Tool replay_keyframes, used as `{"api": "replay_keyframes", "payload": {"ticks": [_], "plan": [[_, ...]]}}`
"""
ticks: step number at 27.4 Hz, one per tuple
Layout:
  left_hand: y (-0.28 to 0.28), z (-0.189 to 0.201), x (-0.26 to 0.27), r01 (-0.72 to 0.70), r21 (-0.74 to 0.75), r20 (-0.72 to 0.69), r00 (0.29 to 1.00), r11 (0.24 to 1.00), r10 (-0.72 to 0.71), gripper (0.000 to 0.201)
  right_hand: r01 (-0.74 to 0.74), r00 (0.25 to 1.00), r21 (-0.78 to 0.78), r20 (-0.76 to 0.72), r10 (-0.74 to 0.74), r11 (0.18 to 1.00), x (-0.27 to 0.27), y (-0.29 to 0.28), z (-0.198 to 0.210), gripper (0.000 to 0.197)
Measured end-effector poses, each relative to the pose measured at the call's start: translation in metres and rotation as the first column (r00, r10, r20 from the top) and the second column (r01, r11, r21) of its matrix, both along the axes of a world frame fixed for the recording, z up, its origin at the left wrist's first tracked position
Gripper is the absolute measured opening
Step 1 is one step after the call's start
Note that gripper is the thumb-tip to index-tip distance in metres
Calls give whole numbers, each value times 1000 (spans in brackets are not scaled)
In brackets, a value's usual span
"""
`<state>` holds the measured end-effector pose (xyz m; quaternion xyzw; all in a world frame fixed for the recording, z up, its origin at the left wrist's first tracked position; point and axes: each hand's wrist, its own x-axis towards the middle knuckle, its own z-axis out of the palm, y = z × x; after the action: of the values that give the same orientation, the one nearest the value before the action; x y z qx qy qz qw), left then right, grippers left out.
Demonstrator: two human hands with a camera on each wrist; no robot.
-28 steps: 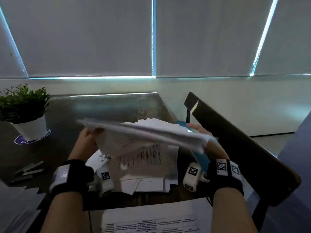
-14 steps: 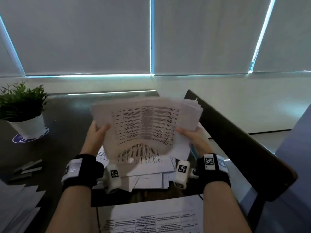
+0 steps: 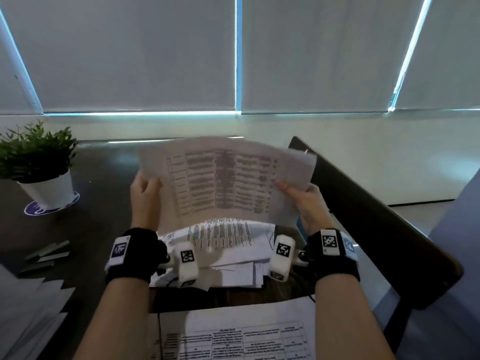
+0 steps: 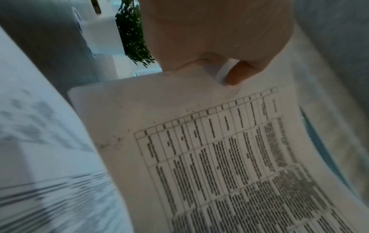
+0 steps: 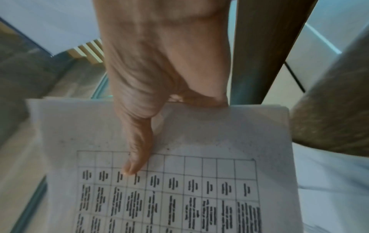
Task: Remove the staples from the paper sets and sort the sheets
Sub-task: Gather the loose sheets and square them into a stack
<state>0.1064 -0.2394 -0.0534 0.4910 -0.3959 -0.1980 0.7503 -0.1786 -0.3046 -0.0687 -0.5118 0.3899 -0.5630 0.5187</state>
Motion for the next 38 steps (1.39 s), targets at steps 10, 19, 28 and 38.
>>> {"api": "replay_keyframes", "payload": {"ticks": [10,19,28,38], "plan": [[0,9,-13,-121,-66,533,835,990,137,81,269,849,-559,-247,-467,785,-5,-6,20,86],[-13,-11,6,28,154,145,988,988,-51,44,147,964,-234,-184,-192,961,-11,-8,6,56],[-19,-9,10,-53,81,2,999,995,53,30,52,997,-47,-62,-55,998,-2,-12,-4,32],[-5,33,6,-134,128,170,979,983,111,14,182,977,-139,-84,-194,974,0,14,38,14]]}}
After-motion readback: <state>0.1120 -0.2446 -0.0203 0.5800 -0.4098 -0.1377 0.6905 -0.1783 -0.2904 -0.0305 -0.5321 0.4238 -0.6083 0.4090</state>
